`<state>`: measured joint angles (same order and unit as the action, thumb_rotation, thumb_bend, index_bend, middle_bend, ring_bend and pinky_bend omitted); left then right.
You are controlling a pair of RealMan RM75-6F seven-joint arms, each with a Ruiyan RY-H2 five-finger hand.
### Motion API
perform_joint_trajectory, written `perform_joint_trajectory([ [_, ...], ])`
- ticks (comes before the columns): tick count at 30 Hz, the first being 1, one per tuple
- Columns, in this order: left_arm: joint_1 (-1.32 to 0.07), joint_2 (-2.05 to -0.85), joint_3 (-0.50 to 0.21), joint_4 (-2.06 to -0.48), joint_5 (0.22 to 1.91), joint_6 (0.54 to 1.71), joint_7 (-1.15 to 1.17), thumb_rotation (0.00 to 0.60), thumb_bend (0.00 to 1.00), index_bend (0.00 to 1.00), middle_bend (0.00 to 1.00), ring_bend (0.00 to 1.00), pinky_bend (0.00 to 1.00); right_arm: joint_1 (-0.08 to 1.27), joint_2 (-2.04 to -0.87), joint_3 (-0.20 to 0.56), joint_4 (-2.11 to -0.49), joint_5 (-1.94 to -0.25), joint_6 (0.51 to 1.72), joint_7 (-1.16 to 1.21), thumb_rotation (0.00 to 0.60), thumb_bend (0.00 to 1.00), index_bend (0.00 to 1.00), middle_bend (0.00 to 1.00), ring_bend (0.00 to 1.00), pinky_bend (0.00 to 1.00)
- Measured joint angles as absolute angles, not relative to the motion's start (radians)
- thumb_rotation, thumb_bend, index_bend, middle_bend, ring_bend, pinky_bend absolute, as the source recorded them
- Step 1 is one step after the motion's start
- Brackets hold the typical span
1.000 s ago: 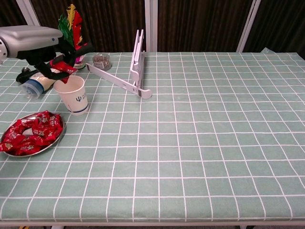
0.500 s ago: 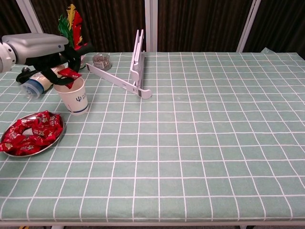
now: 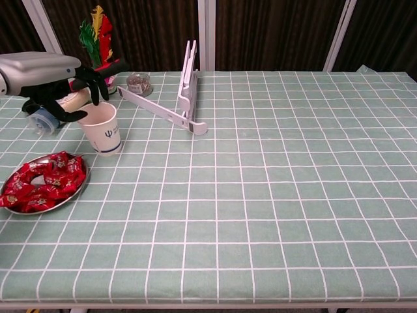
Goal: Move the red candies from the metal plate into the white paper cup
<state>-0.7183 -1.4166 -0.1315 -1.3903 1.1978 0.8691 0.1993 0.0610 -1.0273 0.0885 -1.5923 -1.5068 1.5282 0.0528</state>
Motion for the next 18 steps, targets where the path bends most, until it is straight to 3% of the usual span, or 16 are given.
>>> perform_joint_trajectory([
  [10,-0.599,-1.333,-0.107,-1.500,1.262,1.082,0.174,0.600,0.25,0.34,0.41,0.91,1.00,0.064,-1.025,0.089,-1.596,-1.520,1.533,0.054,0.600,0.13,0.17,0.26,0.15,0.37],
  [14,-0.514,-1.300,-0.050,-1.541,1.334,1.176,0.156,0.600,0.18,0.40,0.45,0.91,1.00,0.067,-1.027,0.088,-1.597,-1.523,1.530,0.051,0.600,0.13,0.17,0.26,0.15,0.38],
  [18,-0.483,-1.295,0.018,-1.556,1.401,1.183,0.150,0.600,0.16,0.42,0.47,0.91,1.00,0.070,-1.027,0.088,-1.603,-1.528,1.528,0.043,0.600,0.13,0.17,0.26,0.15,0.38],
])
